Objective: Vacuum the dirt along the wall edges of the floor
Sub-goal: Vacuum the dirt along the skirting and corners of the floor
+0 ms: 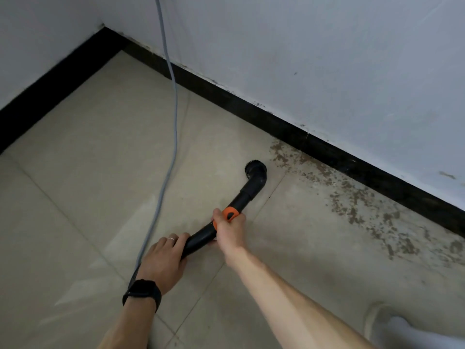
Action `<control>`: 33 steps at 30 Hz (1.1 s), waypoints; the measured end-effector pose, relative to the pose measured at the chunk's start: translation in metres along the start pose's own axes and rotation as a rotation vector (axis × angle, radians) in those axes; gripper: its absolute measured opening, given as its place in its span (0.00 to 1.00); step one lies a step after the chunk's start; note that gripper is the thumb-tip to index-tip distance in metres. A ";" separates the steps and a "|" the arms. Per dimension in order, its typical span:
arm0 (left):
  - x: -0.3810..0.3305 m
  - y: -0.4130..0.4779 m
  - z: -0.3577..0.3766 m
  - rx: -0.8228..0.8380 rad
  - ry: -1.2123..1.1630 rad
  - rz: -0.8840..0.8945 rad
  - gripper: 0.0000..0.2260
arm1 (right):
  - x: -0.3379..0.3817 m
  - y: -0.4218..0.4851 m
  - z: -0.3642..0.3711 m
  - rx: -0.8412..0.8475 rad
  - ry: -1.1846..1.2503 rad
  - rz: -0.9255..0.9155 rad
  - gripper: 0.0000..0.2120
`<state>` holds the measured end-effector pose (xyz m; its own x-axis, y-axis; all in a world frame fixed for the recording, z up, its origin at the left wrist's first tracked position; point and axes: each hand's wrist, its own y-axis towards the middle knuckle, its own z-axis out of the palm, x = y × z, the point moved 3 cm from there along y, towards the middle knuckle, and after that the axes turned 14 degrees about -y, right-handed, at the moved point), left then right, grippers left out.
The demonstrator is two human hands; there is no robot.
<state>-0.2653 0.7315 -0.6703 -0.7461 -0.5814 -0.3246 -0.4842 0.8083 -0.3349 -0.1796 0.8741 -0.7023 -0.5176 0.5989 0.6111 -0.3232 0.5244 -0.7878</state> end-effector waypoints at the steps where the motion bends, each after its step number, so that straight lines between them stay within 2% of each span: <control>1: 0.000 -0.003 0.000 -0.005 0.013 0.012 0.27 | -0.004 -0.003 0.001 -0.002 0.016 0.007 0.15; 7: -0.005 -0.006 0.007 0.031 0.014 0.044 0.23 | -0.019 -0.015 -0.010 -0.061 0.026 0.018 0.15; 11: -0.010 -0.012 0.011 0.062 0.047 0.061 0.22 | -0.026 -0.023 -0.020 -0.054 0.010 0.033 0.21; 19: -0.039 0.011 0.001 0.042 0.014 0.011 0.18 | 0.006 -0.017 -0.045 -0.057 0.075 0.026 0.20; 27: -0.062 0.038 0.008 0.020 -0.125 -0.061 0.15 | 0.035 0.001 -0.060 -0.146 -0.107 0.005 0.22; 33: -0.049 0.030 0.006 -0.001 -0.189 -0.087 0.17 | 0.034 0.003 -0.047 -0.088 -0.161 0.021 0.20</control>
<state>-0.2410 0.7839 -0.6694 -0.6019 -0.6563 -0.4550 -0.5436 0.7541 -0.3685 -0.1614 0.9245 -0.6801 -0.6458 0.5095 0.5686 -0.2440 0.5679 -0.7861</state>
